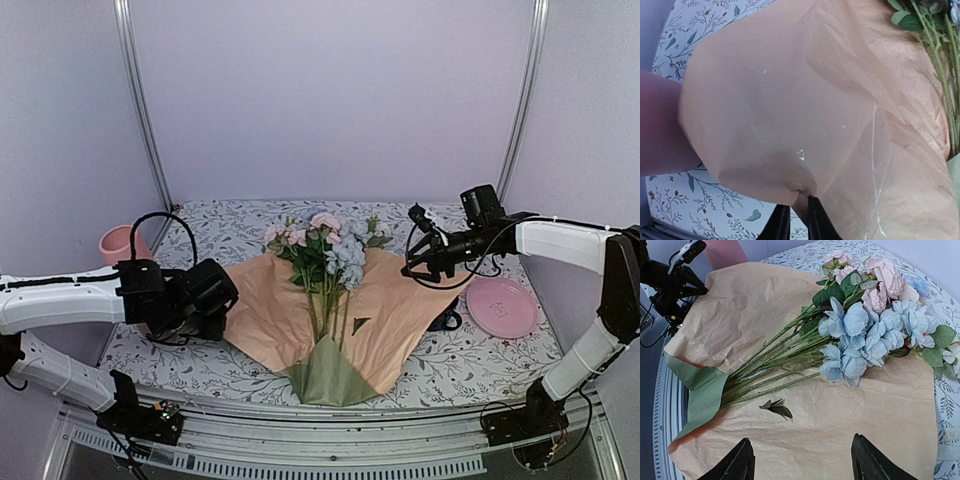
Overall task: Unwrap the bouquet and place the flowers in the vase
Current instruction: Unfold the two-thirds folded wrapping paper from the folded wrapping paper.
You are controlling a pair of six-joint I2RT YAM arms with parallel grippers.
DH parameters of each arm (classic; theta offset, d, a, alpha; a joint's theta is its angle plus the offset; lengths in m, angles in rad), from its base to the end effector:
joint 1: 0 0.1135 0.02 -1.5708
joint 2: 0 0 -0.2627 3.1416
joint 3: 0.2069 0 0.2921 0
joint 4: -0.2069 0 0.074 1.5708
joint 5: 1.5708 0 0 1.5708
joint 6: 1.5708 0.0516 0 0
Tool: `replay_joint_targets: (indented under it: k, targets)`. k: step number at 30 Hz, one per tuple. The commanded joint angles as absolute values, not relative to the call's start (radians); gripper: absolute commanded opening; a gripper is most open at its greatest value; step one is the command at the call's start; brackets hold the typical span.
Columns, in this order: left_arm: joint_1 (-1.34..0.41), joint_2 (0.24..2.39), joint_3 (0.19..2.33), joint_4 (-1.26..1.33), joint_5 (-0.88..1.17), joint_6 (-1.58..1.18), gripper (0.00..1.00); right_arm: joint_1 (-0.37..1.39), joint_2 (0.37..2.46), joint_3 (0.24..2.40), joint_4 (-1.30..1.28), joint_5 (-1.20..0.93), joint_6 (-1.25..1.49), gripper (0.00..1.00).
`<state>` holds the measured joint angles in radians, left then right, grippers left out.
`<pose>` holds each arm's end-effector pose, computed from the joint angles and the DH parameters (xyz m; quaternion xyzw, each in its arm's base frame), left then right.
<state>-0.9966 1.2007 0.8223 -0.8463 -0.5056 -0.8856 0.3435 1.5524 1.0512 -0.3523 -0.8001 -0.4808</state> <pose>0.1585 -0.1990 0.1965 0.0099 0.9547 0.0104 0.2973 0.3331 0.1584 0.2086 -0.4707 0.7355 0.3416 0.3476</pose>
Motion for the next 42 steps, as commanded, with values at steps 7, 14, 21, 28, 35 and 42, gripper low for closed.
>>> replay_joint_targets:
  k: [7, 14, 21, 28, 35, 42]
  targets:
    - [-0.951, 1.26, 1.202, -0.965, -0.458, -0.639, 0.41, 0.365, 1.571, 1.071, -0.378, -0.78, -0.53, 0.68]
    - [-0.95, 1.435, 1.382, -0.641, -0.276, -0.495, 0.3, 0.366, 1.563, 1.068, -0.381, -0.761, -0.547, 0.68]
    - [-0.949, 1.729, 1.521, -0.627, -0.096, -0.441, 0.16, 0.366, 1.552, 1.079, -0.376, -0.71, -0.552, 0.68]
    - [-0.978, 1.741, 1.254, -0.49, 0.067, -0.53, 0.0, 0.364, 1.542, 1.079, -0.365, -0.665, -0.547, 0.68]
    - [-1.045, 1.67, 0.979, -0.372, 0.139, -0.659, 0.0, 0.364, 1.567, 1.083, -0.362, -0.677, -0.548, 0.67]
    - [-1.041, 1.537, 0.764, -0.372, 0.148, -0.706, 0.0, 0.366, 1.575, 1.086, -0.37, -0.691, -0.552, 0.67]
